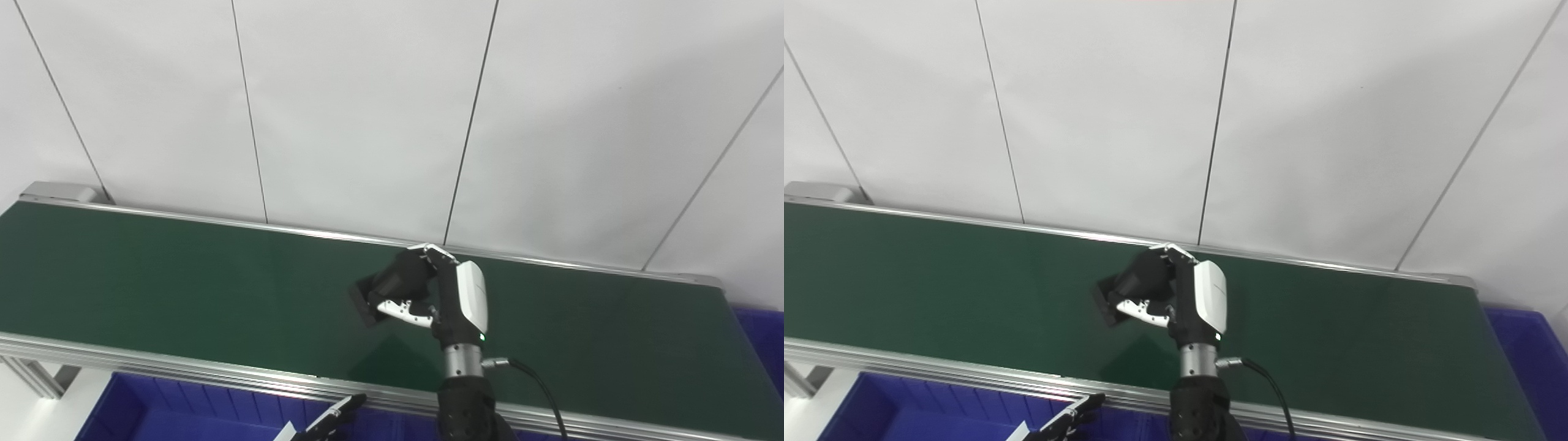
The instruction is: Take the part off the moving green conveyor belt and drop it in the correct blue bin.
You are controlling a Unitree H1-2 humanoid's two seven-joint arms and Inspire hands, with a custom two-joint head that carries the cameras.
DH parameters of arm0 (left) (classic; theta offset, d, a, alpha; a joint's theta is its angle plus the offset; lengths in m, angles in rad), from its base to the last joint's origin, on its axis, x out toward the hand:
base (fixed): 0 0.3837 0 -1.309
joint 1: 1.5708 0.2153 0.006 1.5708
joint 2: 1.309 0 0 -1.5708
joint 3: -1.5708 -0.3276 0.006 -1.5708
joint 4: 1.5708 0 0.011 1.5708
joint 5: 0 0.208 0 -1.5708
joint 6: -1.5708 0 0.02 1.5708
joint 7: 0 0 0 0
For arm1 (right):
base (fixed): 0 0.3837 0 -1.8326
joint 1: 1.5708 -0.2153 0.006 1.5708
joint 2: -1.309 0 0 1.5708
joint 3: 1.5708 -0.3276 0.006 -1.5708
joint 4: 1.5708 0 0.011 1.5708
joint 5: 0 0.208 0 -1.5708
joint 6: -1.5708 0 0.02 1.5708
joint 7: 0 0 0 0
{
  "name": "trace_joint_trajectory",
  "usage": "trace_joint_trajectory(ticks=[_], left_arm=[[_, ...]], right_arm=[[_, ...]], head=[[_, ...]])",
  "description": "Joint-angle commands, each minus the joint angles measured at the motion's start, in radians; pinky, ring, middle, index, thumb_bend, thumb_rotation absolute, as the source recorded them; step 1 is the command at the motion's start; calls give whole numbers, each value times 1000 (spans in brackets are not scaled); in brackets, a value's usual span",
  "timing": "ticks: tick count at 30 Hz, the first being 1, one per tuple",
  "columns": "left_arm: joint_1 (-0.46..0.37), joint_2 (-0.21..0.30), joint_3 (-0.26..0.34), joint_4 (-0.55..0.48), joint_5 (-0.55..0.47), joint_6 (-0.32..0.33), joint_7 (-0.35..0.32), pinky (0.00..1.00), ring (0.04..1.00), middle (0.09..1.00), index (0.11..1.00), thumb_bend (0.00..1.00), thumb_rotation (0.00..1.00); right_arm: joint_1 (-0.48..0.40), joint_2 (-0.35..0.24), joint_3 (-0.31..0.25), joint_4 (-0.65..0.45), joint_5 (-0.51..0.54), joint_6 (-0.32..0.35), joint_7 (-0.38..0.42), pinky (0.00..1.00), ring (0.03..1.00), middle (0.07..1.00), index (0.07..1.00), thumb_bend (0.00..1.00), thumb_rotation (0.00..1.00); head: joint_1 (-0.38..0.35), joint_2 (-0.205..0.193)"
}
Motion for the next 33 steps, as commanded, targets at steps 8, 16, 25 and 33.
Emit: trace_joint_trajectory(ticks=[8,16,25,33], left_arm=[[-24,26,14,-6,-25,-51,-9,855,916,950,933,887,232],[-25,44,20,-19,-35,-38,-14,841,911,949,933,884,230],[-20,72,37,-77,-53,7,-41,828,909,946,934,897,254],[-34,94,55,-121,-68,59,-64,824,910,948,939,898,258]], right_arm=[[129,-5,-52,-229,15,47,70,406,463,448,539,517,0],[295,-43,-71,-372,1,55,121,330,394,447,538,517,0],[474,-44,-69,-501,-11,55,135,469,490,450,541,517,0],[591,-33,-79,-597,16,197,255,276,348,450,545,515,0]], head=[[-24,13],[-41,39],[-85,102],[-129,178]])
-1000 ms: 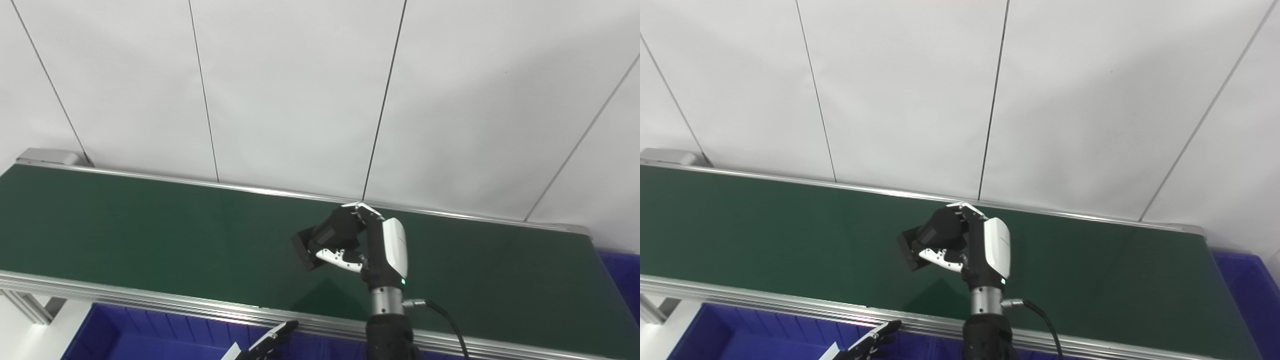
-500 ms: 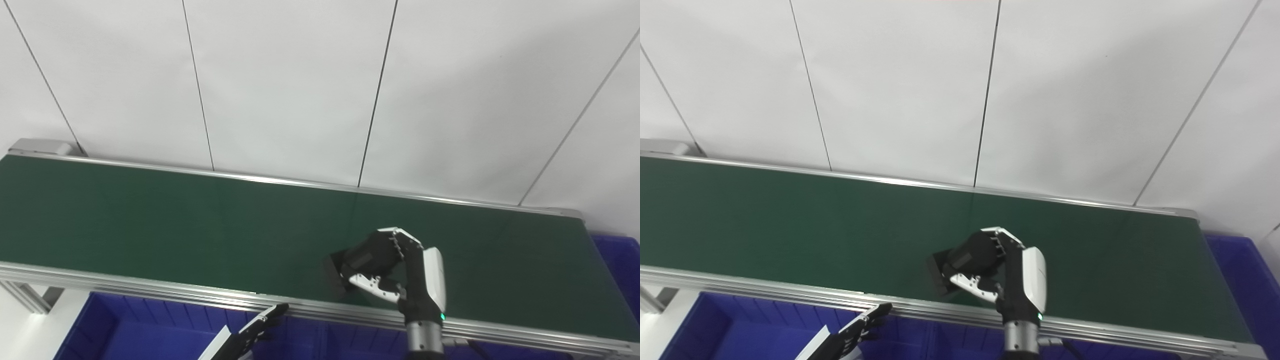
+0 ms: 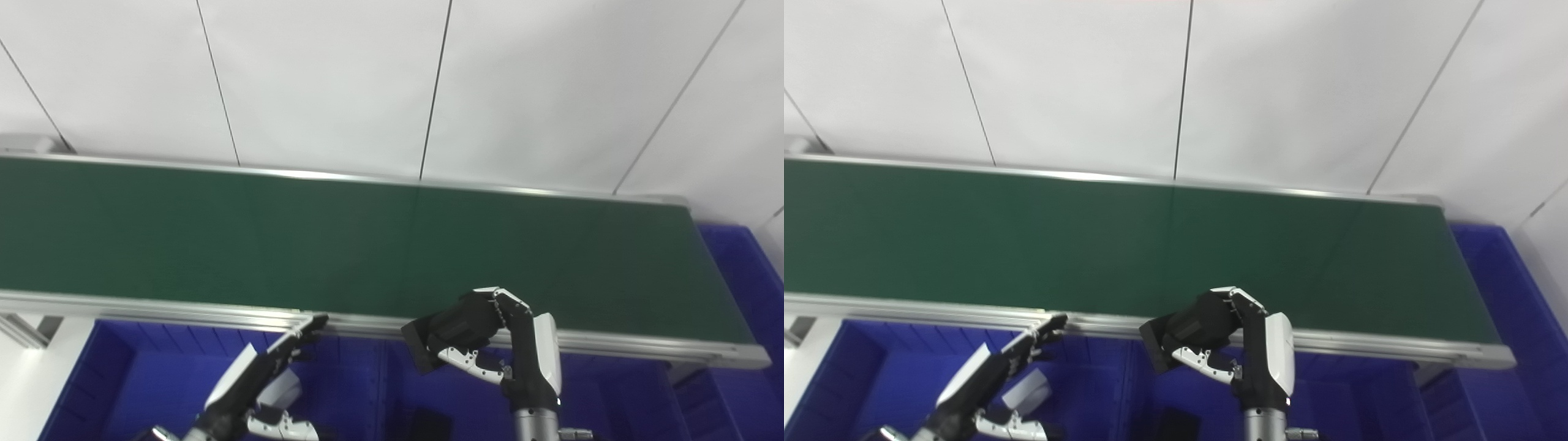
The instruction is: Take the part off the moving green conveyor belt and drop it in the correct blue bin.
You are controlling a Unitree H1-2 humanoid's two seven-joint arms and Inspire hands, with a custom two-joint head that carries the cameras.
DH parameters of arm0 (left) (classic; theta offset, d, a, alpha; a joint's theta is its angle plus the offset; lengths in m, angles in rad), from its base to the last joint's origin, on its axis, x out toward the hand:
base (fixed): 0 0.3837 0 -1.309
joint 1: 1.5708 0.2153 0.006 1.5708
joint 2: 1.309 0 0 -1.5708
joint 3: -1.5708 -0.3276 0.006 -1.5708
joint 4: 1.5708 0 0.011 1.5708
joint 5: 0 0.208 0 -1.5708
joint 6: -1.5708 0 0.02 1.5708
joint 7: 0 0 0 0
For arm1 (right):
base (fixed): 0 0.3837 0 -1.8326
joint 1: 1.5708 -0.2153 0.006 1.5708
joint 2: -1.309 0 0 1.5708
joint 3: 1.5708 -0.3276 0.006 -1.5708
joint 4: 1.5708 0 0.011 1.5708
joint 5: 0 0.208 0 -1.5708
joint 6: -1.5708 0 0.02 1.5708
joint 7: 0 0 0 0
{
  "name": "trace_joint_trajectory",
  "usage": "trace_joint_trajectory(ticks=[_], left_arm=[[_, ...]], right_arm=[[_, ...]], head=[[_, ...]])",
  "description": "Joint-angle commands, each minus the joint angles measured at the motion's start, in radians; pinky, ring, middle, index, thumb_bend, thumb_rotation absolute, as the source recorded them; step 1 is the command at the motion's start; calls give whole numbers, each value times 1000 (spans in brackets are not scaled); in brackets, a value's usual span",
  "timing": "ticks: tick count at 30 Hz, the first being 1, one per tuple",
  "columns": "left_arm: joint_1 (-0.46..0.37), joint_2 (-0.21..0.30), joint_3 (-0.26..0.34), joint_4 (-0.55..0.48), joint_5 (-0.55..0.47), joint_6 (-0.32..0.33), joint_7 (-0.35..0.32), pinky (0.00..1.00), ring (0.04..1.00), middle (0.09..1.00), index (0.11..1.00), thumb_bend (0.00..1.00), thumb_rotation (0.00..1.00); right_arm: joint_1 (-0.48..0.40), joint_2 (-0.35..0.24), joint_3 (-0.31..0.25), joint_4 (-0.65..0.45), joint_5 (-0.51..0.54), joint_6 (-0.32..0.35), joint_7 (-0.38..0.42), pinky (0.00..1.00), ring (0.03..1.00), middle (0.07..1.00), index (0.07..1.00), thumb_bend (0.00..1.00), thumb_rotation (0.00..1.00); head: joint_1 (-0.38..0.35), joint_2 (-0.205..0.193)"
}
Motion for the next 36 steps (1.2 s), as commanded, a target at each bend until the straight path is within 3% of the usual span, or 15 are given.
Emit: trace_joint_trajectory(ticks=[1,3,7,17,20,24,26,27,28,29,30,32,36], left_arm=[[-17,12,11,-51,-7,9,-1,818,907,946,938,901,255],[-18,16,17,-69,-10,26,-5,814,905,946,937,902,250],[-22,21,23,-93,-8,52,-7,807,898,940,935,908,253],[-33,20,28,-112,-13,78,-9,814,890,927,931,903,249],[-36,21,29,-114,-21,82,-12,814,888,925,930,904,247],[-36,24,32,-118,-20,86,-13,808,883,924,930,907,257],[-34,24,36,-121,-25,91,-15,799,878,922,928,911,253],[-33,24,37,-122,-28,92,-16,797,877,922,927,911,250],[-32,25,39,-124,-29,93,-17,802,879,922,926,908,244],[-32,26,39,-125,-30,94,-18,803,880,922,926,907,243],[-32,28,40,-125,-30,95,-18,809,884,922,927,907,246],[-31,31,40,-131,-31,102,-20,819,891,925,929,908,252],[-35,36,43,-128,-39,107,-24,826,890,923,929,910,248]], right_arm=[[7,4,2,-64,-18,52,35,250,323,453,545,515,0],[19,-4,8,-90,-38,83,62,225,298,457,544,515,0],[24,-36,12,-117,-85,153,124,295,373,455,540,517,0],[-18,-70,25,-88,-172,303,225,402,470,458,538,517,0],[-40,-69,45,-70,-261,389,250,276,358,461,518,519,0],[-44,-7,12,-55,-365,436,283,271,373,484,495,524,0],[-40,42,-23,-57,-468,437,350,198,284,473,720,553,0],[-39,58,-31,-58,-528,437,385,248,353,476,766,557,0],[-38,69,-35,-62,-574,436,419,486,576,587,797,639,28],[-37,78,-38,-67,-608,436,447,518,605,610,798,656,34],[-36,85,-42,-70,-629,436,467,661,725,706,793,690,49],[-30,97,-40,-77,-676,436,499,850,876,842,782,745,88],[-29,102,-14,-81,-805,436,609,986,964,920,829,810,202]], head=[[0,1],[-12,31],[-23,58],[-31,88],[-40,90],[-41,88],[-44,90],[-46,92],[-46,92],[-46,92],[-46,92],[-48,93],[-57,93]])
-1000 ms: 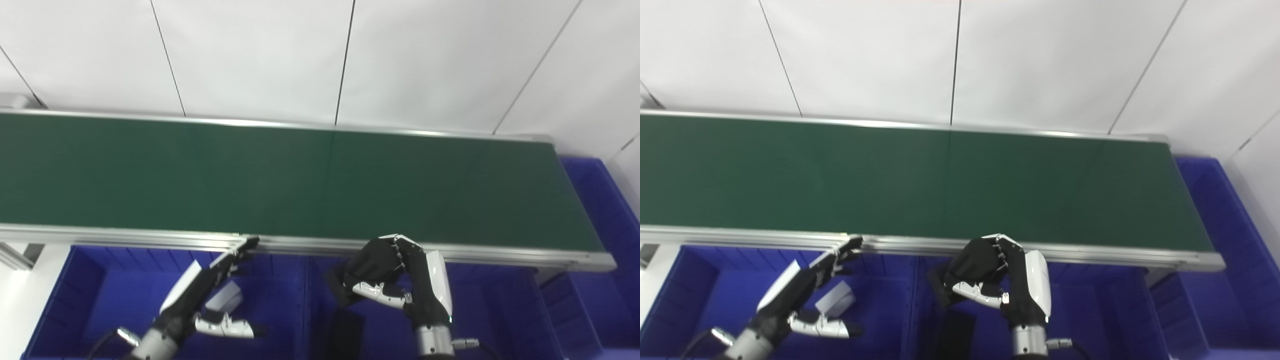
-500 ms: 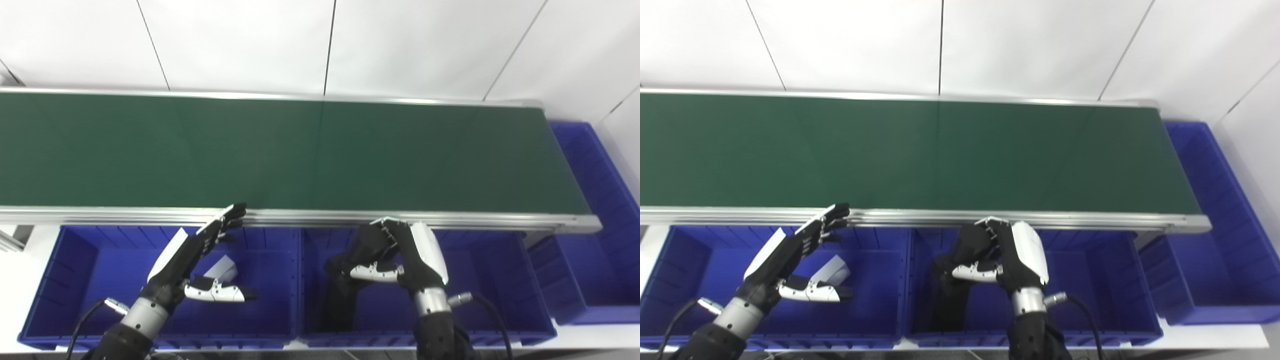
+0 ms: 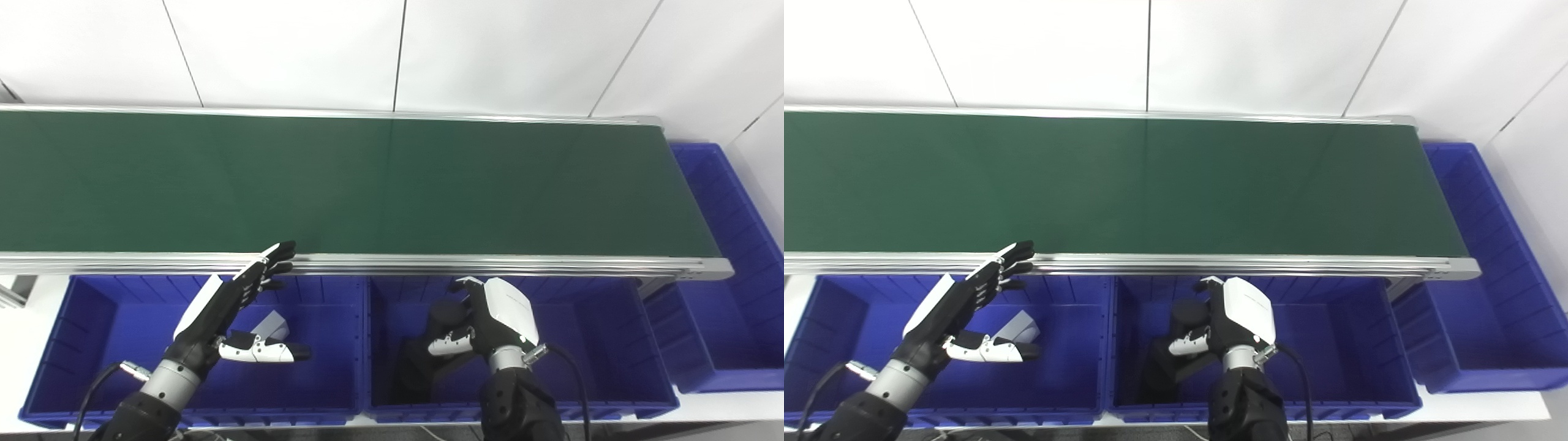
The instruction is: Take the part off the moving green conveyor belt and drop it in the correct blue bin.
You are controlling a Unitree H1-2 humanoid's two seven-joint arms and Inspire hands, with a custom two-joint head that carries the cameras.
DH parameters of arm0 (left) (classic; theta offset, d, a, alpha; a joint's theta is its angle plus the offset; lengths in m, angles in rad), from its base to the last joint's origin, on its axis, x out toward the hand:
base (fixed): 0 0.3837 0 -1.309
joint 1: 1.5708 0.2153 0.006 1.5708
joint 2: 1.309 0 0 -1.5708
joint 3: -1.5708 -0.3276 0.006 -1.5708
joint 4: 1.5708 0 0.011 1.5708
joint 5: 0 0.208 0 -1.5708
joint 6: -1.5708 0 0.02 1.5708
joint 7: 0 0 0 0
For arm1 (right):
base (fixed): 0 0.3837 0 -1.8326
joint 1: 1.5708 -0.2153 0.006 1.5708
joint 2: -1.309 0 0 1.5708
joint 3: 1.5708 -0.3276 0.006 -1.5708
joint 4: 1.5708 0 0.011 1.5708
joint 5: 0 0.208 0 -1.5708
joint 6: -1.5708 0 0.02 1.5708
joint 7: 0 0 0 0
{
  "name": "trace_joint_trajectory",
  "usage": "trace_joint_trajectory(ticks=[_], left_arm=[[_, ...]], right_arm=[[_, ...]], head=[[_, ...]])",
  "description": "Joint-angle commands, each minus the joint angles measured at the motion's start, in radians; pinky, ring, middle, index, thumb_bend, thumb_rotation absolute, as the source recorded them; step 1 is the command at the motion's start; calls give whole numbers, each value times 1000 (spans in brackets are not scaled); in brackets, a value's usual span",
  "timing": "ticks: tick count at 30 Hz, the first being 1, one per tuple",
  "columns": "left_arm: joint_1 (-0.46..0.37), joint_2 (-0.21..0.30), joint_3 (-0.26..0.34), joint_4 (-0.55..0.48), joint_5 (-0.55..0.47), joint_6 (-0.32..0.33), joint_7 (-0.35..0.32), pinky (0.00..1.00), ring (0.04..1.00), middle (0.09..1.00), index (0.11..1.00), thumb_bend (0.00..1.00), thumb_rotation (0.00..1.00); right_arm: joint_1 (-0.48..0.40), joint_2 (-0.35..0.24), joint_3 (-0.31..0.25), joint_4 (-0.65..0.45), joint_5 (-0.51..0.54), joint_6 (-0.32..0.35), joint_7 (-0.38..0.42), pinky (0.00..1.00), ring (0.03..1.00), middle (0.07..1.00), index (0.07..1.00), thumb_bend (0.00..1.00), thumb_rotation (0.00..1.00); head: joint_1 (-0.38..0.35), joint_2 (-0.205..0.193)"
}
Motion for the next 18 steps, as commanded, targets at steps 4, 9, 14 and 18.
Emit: trace_joint_trajectory(ticks=[4,9,14,18], left_arm=[[-17,14,8,-27,-12,-10,-6,826,889,919,927,911,249],[-20,15,11,-18,-14,-21,-10,817,883,923,927,917,264],[-17,15,13,-18,-10,-26,-11,814,883,923,926,925,275],[-15,15,12,-16,-10,-29,-12,810,886,928,928,925,271]], right_arm=[[-7,-9,61,-38,-111,-10,119,994,990,972,900,865,272],[-2,-33,89,-61,-100,-10,172,1000,1000,1000,994,938,376],[13,-38,96,-70,-19,-31,107,1000,1000,1000,1000,983,402],[34,-49,84,-75,192,-129,-29,1000,1000,1000,1000,975,394]], head=[[-3,-2],[-6,-2],[1,-5],[11,-15]])
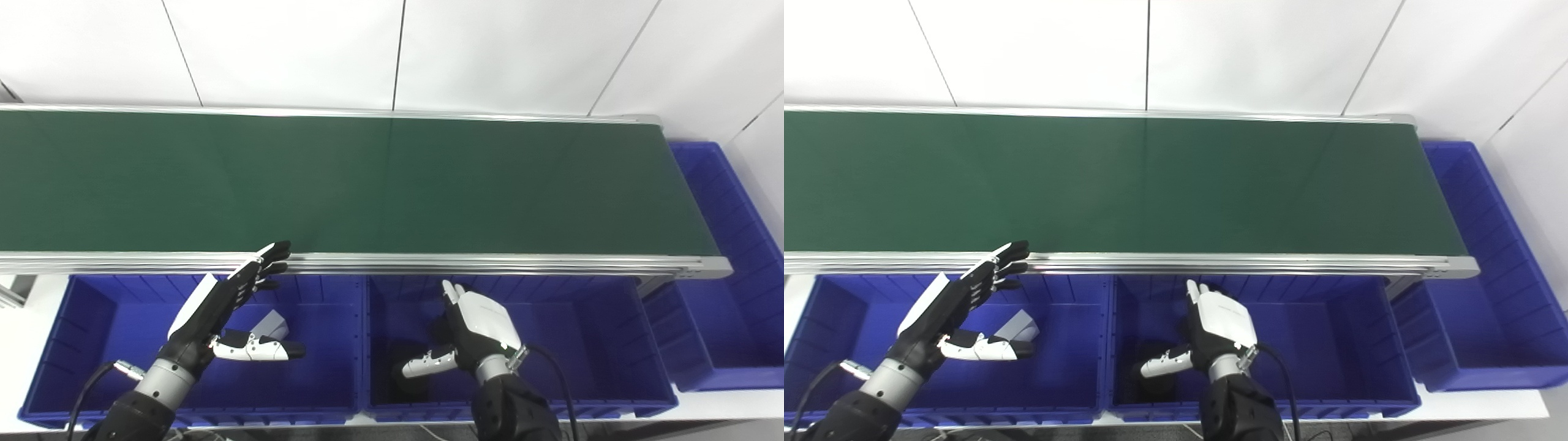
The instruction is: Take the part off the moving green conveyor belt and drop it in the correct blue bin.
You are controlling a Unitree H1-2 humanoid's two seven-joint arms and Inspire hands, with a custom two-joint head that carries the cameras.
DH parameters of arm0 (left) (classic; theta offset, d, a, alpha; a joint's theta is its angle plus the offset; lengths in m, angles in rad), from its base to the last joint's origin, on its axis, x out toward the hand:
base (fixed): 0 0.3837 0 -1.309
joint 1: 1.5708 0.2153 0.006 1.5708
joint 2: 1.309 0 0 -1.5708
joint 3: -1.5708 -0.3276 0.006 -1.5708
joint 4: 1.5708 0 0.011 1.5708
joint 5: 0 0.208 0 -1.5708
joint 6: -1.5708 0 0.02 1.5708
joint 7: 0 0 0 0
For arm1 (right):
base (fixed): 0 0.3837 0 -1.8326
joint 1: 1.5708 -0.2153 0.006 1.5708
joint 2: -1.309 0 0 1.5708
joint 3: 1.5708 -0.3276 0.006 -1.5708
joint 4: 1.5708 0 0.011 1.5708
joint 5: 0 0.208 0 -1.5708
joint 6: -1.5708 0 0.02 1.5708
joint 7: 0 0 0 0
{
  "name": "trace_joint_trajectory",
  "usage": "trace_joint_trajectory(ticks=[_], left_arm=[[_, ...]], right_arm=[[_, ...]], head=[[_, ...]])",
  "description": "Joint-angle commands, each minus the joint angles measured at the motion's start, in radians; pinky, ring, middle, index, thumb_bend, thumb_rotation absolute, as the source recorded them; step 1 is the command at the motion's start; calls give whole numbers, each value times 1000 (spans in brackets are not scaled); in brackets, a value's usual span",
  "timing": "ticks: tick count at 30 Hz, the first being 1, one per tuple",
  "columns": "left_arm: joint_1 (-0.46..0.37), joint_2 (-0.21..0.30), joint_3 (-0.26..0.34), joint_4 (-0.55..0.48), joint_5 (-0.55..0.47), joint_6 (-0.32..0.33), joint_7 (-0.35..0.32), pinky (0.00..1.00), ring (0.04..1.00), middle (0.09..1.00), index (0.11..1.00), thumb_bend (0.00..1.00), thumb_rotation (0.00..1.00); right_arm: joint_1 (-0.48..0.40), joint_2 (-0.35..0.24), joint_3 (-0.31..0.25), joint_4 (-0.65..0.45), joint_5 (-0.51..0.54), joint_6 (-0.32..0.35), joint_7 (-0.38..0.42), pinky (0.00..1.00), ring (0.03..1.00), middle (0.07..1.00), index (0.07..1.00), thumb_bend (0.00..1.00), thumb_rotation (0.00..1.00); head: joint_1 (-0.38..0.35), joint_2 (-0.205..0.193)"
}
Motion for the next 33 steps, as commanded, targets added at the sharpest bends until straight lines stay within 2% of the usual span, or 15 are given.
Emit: trace_joint_trajectory(ticks=[1,4,5,7,12,15,21,26,31,33], left_arm=[[-13,13,2,-16,-5,-35,-1,807,884,925,927,924,267],[-13,15,-3,-16,6,-35,-2,801,882,929,933,920,270],[-12,15,-5,-17,10,-32,-2,803,884,930,934,920,272],[-12,13,-10,-19,16,-24,-2,808,890,932,936,915,267],[-9,-3,-25,-14,55,-24,15,836,894,928,936,915,274],[-6,-13,-26,-9,56,-33,20,850,899,930,940,910,268],[1,-28,-30,4,64,-42,28,862,909,940,951,910,290],[2,-46,-36,31,71,-70,43,856,910,938,953,907,271],[11,-55,-36,40,68,-83,48,853,913,940,961,909,270],[14,-56,-34,46,71,-95,53,850,913,938,961,911,272]], right_arm=[[5,0,-16,-33,172,-121,-113,1000,1000,1000,1000,970,409],[10,-8,-34,-26,340,-183,-156,997,1000,1000,1000,977,485],[9,-13,-37,-22,385,-198,-166,965,1000,1000,1000,991,517],[7,-24,-47,-8,484,-235,-183,925,1000,1000,1000,999,520],[10,-45,-60,20,673,-304,-219,896,1000,1000,1000,1000,527],[11,-56,-54,29,726,-324,-237,916,1000,1000,1000,1000,537],[11,-81,-55,38,817,-349,-247,959,1000,1000,1000,1000,486],[22,-100,-64,54,890,-422,-275,976,993,1000,1000,961,355],[30,-116,-71,50,940,-430,-275,984,989,987,1000,945,306],[34,-120,-72,50,952,-438,-277,985,978,972,1000,931,250]], head=[[11,-8],[32,-12],[44,-7],[69,-16],[94,-40],[107,-50],[138,-59],[148,-92],[152,-111],[148,-120]])
